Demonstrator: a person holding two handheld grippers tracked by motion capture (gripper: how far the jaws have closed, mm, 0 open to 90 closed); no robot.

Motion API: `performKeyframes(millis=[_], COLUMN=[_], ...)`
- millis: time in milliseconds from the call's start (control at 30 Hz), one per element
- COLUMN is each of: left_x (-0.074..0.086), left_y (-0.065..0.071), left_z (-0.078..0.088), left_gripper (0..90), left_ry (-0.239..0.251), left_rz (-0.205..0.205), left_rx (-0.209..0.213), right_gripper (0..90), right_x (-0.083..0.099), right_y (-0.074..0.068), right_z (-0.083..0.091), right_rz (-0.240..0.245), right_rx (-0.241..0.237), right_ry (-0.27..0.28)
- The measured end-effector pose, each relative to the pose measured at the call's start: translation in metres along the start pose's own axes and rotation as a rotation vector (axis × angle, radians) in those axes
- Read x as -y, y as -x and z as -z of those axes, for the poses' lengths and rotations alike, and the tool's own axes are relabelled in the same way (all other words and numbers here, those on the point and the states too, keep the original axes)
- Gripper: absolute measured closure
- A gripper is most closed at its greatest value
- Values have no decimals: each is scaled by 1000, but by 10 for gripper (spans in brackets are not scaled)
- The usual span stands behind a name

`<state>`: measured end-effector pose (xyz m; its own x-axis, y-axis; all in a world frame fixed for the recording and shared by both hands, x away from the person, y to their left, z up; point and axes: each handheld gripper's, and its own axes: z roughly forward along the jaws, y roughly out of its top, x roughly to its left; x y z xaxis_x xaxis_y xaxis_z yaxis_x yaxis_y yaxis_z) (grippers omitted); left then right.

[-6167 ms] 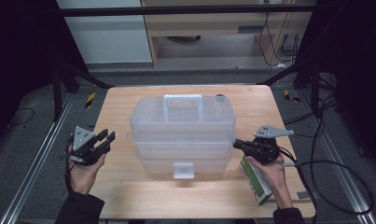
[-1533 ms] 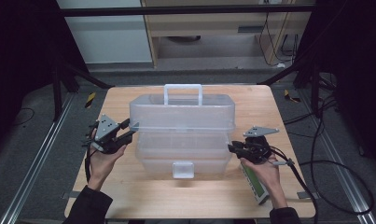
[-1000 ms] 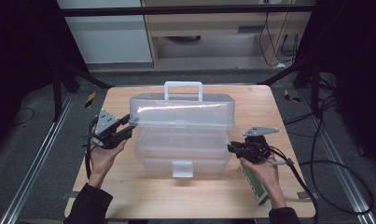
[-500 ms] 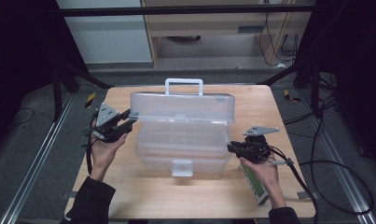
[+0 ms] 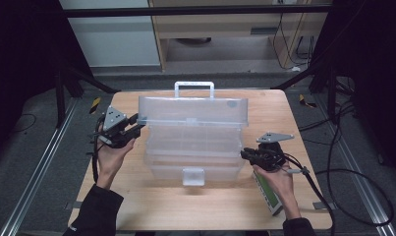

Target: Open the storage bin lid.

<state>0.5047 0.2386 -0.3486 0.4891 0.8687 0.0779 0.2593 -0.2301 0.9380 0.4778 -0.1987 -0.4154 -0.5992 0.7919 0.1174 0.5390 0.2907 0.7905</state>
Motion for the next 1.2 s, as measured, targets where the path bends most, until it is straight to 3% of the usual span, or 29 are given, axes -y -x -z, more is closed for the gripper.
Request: performKeyframes(millis=[500, 567, 633, 800, 1200], left_x=[-9, -10, -13, -16, -23], left_y=[-2, -1, -4, -5, -8], left_z=[-5, -5, -8, -10, -17], left_gripper=[693, 695, 697, 701, 723], left_ry=[12, 2, 19, 29, 36], left_rz=[8, 36, 15, 34, 18], left_rx=[-21, -18, -26, -29, -55], right_gripper=[770, 771, 771, 771, 771], right_x=[0, 0, 0, 0, 0], right_y=[0, 0, 0, 0, 0], right_z=[0, 0, 0, 0, 0], right_rz=[-11, -9, -9, -8, -9], right_rx=[4, 6, 7, 9, 10], right_ry=[-5, -4, -4, -3, -3])
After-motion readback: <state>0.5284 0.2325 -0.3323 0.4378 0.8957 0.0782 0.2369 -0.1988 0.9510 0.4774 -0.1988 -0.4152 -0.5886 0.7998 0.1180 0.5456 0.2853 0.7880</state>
